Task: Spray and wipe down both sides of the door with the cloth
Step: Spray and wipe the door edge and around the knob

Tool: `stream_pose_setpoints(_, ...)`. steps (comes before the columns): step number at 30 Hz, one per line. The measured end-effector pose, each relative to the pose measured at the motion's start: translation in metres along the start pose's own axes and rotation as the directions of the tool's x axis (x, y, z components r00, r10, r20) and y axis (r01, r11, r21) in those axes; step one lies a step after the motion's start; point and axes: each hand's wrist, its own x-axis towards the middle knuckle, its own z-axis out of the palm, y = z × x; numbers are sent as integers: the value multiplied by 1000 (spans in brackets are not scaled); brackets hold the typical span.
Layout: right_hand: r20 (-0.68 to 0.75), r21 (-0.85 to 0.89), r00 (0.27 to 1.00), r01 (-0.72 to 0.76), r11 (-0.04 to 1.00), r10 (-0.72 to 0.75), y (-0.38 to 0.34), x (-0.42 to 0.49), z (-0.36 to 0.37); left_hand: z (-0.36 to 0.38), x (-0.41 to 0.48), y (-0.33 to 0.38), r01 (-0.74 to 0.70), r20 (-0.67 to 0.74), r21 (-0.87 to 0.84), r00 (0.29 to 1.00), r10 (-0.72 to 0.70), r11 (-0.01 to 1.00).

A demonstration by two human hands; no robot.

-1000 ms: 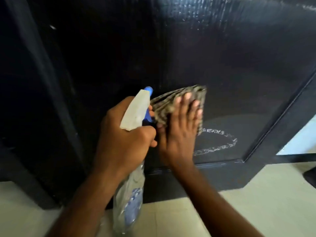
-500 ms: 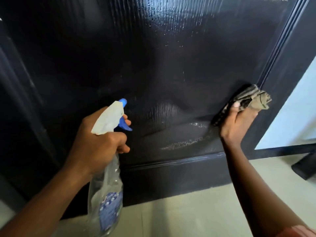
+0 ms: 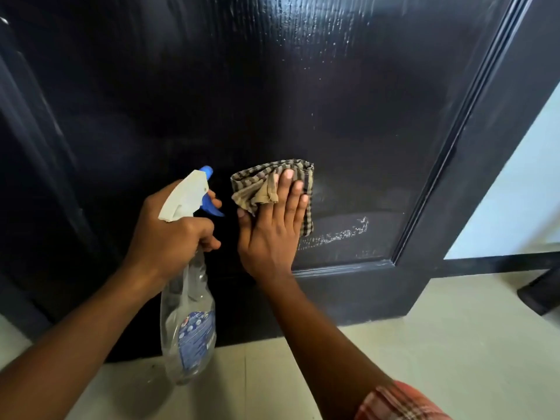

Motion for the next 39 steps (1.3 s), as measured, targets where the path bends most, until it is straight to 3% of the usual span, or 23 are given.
stream_pose_setpoints(3,-9,-18,999,43,999,-43,38,2,-11,8,-1,-6,8,24,7,1000,-8,1000)
stream_pose_setpoints(8,-67,-30,997,-39,999,37,133,2,-41,15,-3,-19,17,60,23,998,-18,1000)
stream_pose_setpoints(11,-105,-23,964,-247,969,243,164,0,-54,16,-2,-28,8,86,38,996,-11,999)
stream_pose_setpoints(14,-175,108,902,-381,918,395,171,0,-56,13,-6,-36,4,107,36,994,-8,999)
stream_pose_setpoints(17,-114,149,837,-519,842,536,150,-8,-39,8,-7,-43,29,122,40,992,-34,999)
stream_pose_setpoints(18,-69,138,853,-505,852,517,136,-18,-29,7,-6,-46,39,120,44,992,-44,998)
stream_pose_setpoints(21,43,95,972,-234,968,231,70,-67,9,10,-4,-56,44,112,45,993,-49,998)
stream_pose_setpoints(24,99,54,987,-135,989,129,24,-103,37,15,-7,-60,13,117,58,993,-20,998)
stream_pose_setpoints(27,111,7,990,-93,996,91,53,-103,31,12,-12,-67,0,112,73,994,-8,997)
stream_pose_setpoints(29,58,38,980,-195,980,192,101,-96,13,7,-17,-72,9,101,69,995,-16,998)
stream_pose_setpoints(31,-18,121,911,-406,906,411,153,-84,-7,0,-23,-77,18,94,81,995,-26,997)
stream_pose_setpoints(33,-34,215,839,-524,824,543,182,-74,-24,-5,-28,-84,32,102,97,994,-41,995)
stream_pose_setpoints(37,-103,304,762,-588,749,640,167,-64,-19,-16,-30,-95,58,107,82,992,-67,995)
stream_pose_setpoints(39,-123,266,774,-577,772,621,141,-67,3,-20,-31,-96,49,107,85,993,-58,995)
